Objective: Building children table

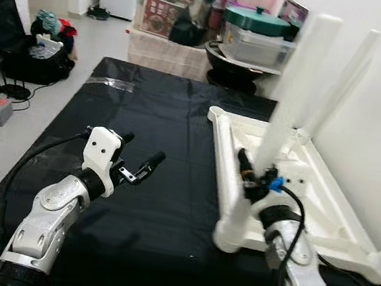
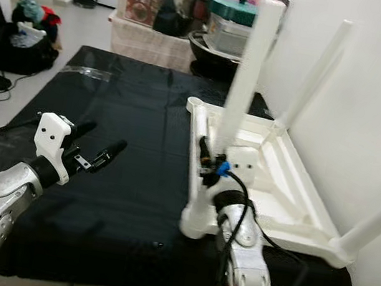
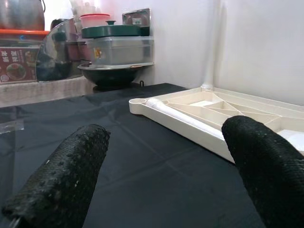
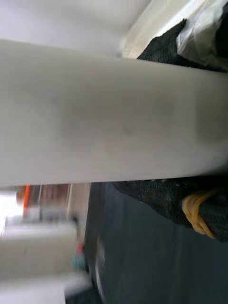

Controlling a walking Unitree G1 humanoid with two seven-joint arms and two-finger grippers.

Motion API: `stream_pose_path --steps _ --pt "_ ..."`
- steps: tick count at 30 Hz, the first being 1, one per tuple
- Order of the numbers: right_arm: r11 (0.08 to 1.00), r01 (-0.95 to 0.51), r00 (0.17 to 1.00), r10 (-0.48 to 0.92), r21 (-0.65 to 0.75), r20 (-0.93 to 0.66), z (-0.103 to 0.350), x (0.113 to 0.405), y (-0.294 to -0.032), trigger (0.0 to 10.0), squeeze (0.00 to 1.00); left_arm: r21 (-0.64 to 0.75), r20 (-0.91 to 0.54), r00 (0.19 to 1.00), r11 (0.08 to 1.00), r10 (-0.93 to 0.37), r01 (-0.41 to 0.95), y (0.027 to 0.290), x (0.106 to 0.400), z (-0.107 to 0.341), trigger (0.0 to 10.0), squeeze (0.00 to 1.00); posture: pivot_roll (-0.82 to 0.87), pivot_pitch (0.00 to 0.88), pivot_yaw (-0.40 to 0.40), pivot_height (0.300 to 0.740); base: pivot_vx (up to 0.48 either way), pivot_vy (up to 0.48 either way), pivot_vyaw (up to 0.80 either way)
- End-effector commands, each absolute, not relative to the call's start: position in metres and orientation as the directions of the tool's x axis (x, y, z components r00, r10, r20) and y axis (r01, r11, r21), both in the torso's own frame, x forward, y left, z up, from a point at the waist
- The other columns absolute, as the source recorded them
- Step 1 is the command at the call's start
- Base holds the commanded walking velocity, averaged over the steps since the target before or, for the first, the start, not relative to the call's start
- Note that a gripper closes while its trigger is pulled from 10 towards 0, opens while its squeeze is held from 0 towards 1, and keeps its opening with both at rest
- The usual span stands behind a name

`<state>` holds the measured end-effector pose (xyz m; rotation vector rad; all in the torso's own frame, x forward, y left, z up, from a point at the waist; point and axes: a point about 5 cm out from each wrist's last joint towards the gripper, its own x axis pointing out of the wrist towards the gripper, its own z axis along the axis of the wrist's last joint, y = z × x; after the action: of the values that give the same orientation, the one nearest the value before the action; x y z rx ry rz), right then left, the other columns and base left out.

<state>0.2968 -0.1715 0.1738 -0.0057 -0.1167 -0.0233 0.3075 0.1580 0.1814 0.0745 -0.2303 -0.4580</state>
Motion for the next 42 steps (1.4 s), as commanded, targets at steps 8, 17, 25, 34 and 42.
stream_pose_path --steps 8,17,25,34,42 --pt "0.917 0.388 0.913 -0.37 0.091 -0.172 0.12 0.284 -0.213 10.0 0.0 0.133 0.187 0.881 0.9 -0.434 0.415 0.159 0.31 0.179 10.0 0.0 0.06 0.0 -0.119 0.74 0.0 0.0 0.0" --pt "0.826 0.56 0.825 -0.548 0.065 -0.142 0.126 0.273 -0.233 10.0 0.0 0.138 0.179 0.89 0.907 -0.419 0.399 0.161 0.311 0.178 10.0 0.0 0.05 0.0 -0.108 0.74 0.0 0.0 0.0" --pt "0.774 0.631 0.773 -0.624 0.049 -0.113 0.129 0.266 -0.241 10.0 0.0 0.138 0.178 0.891 0.907 -0.418 0.398 0.161 0.312 0.177 10.0 0.0 0.05 0.0 -0.104 0.74 0.0 0.0 0.0" --pt "0.943 0.154 0.988 -0.157 0.295 -0.016 0.142 0.288 -0.189 10.0 0.0 0.136 0.171 0.893 0.908 -0.416 0.397 0.161 0.312 0.175 10.0 0.0 0.05 0.0 -0.103 0.74 0.0 0.0 0.0" --pt "0.728 -0.611 0.791 0.579 0.311 0.2 0.173 0.272 -0.129 10.0 0.0 0.137 0.169 0.889 0.903 -0.425 0.406 0.159 0.313 0.175 10.0 0.0 0.05 0.0 -0.11 0.74 0.0 0.0 0.0"
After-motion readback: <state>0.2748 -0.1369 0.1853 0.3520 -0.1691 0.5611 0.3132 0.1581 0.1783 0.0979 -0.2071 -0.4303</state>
